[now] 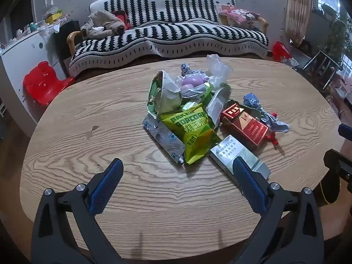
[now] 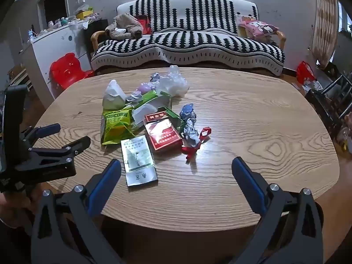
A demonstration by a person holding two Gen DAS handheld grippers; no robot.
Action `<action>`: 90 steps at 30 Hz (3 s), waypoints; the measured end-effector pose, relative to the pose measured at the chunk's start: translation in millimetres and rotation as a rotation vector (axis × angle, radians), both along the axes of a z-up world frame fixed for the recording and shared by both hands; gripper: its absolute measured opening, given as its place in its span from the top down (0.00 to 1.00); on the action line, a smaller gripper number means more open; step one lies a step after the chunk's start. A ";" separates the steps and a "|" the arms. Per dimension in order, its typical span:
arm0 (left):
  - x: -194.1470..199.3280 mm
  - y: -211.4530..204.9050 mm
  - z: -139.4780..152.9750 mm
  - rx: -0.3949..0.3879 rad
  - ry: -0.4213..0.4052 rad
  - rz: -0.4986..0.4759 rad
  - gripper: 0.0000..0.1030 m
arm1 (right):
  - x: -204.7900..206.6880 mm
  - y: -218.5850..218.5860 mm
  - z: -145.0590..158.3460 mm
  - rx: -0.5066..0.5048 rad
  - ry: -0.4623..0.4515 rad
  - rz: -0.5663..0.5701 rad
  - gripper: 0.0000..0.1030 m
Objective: Collect trash
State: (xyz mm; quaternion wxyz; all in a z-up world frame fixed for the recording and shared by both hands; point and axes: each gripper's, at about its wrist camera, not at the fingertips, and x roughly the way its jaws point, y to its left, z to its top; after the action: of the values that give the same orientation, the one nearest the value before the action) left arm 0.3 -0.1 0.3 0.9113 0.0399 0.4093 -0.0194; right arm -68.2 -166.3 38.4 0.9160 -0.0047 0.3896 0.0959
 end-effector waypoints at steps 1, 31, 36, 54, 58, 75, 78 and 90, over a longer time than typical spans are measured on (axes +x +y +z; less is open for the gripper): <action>-0.6 0.6 0.3 -0.007 -0.010 0.003 0.06 | 0.3 -0.5 0.1 0.003 -0.001 -0.003 0.06; -1.3 4.6 -0.4 -0.008 -0.003 0.011 0.06 | -1.0 -2.4 1.3 0.033 -0.009 0.012 0.06; -1.5 4.1 -0.8 -0.008 -0.002 0.011 0.06 | 0.6 -1.9 1.8 0.032 -0.009 0.014 0.06; -1.0 2.9 -2.6 -0.008 0.000 0.008 0.06 | -1.0 -2.1 0.4 0.033 -0.009 0.013 0.06; -1.1 2.0 -4.3 -0.010 0.000 0.009 0.06 | -1.6 -1.4 1.4 0.032 -0.010 0.012 0.06; -0.8 3.1 -2.5 -0.009 0.001 0.008 0.06 | -0.9 -0.9 1.3 0.030 -0.010 0.015 0.06; -0.6 3.5 -2.3 -0.011 0.002 0.007 0.06 | -0.1 -1.0 1.3 0.027 -0.011 0.015 0.06; 80.3 19.2 -7.3 -0.029 0.024 0.047 0.06 | 93.6 -22.2 -9.9 0.080 0.058 -0.060 0.10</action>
State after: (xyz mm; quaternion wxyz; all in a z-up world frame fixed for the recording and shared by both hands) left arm 80.6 19.1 -6.9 0.9070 0.0170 0.4207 -0.0044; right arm 25.4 -188.5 28.5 0.9062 0.0466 0.4118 0.0838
